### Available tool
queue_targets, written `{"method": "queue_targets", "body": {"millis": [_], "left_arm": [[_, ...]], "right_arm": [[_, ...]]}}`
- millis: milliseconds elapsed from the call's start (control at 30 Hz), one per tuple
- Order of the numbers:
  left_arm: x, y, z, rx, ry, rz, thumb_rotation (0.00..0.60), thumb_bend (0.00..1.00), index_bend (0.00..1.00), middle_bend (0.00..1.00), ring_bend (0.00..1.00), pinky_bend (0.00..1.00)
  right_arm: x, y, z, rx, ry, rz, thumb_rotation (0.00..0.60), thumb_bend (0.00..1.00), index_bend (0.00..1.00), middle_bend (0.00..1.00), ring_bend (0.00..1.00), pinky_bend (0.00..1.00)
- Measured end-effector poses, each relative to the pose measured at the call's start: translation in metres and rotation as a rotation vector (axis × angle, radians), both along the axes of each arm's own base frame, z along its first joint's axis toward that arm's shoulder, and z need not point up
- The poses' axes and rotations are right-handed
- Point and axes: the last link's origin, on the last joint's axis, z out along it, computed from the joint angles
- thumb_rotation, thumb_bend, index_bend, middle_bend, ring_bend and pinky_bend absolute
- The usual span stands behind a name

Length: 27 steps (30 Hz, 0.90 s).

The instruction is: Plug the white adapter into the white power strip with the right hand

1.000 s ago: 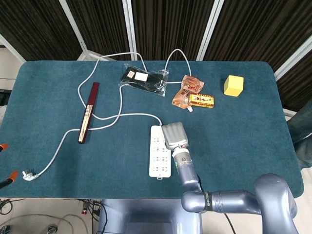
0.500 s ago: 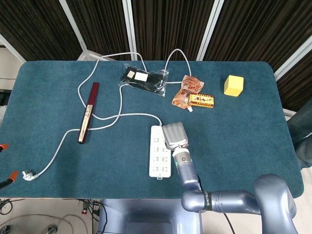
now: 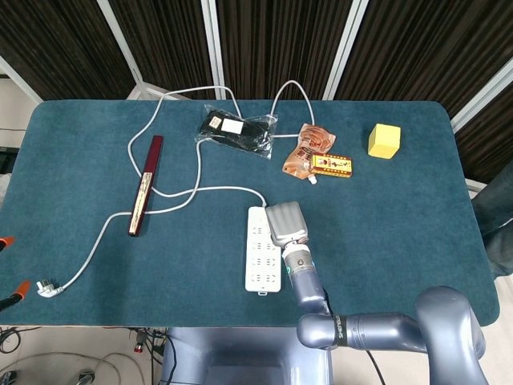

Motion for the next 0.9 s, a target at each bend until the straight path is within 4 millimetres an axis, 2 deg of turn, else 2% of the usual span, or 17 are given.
{"method": "queue_targets", "body": {"millis": [733, 900], "left_arm": [[-0.001, 0.0, 0.0, -0.002, -0.004, 0.001, 0.6, 0.19, 0.23, 0.0, 0.0, 0.12], [-0.001, 0.001, 0.0, -0.003, -0.004, 0.002, 0.6, 0.19, 0.23, 0.0, 0.0, 0.12]], "right_arm": [[0.002, 0.001, -0.012, 0.024, 0.015, -0.024, 0.6, 0.64, 0.82, 0.79, 0.95, 0.98], [0.002, 0.001, -0.014, 0.028, 0.017, -0.028, 0.6, 0.64, 0.85, 0.81, 0.97, 1.0]]}}
